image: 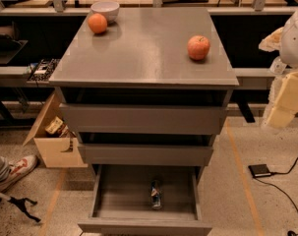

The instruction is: Pick redbull can from bottom drawer and place on counter

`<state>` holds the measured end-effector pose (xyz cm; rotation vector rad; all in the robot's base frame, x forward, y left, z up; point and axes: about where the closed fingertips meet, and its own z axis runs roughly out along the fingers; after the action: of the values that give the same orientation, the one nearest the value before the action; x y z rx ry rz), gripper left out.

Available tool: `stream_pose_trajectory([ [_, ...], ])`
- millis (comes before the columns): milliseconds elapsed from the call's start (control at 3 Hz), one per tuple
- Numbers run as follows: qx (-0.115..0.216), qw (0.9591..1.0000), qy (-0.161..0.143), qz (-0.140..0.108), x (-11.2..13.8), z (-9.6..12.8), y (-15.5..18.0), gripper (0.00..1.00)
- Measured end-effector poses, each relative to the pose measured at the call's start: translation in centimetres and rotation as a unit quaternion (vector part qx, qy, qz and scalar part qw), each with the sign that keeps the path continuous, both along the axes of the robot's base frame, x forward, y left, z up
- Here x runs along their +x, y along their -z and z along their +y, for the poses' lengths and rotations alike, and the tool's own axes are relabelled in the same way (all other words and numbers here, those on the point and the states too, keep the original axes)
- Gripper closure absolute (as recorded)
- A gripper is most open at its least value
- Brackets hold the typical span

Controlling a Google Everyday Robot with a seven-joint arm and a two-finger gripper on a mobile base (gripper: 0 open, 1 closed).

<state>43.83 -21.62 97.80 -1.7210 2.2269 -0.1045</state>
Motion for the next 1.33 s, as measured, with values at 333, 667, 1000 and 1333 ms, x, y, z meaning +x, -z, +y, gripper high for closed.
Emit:
stream_pose_trajectory([
  [333, 0.000, 1.0000, 0.000, 0.000, 0.0, 0.0, 0.0, 0.00],
  [667, -0.001, 0.9999, 0.014, 0.007, 0.1, 0.5, 1.2, 0.00],
  [1000, -0.005, 0.9982, 0.054, 0.026, 0.2, 1.7, 4.7, 0.00],
  [1333, -0.032, 0.9922, 0.104, 0.061, 0.2, 3.4, 11.3, 0.00],
])
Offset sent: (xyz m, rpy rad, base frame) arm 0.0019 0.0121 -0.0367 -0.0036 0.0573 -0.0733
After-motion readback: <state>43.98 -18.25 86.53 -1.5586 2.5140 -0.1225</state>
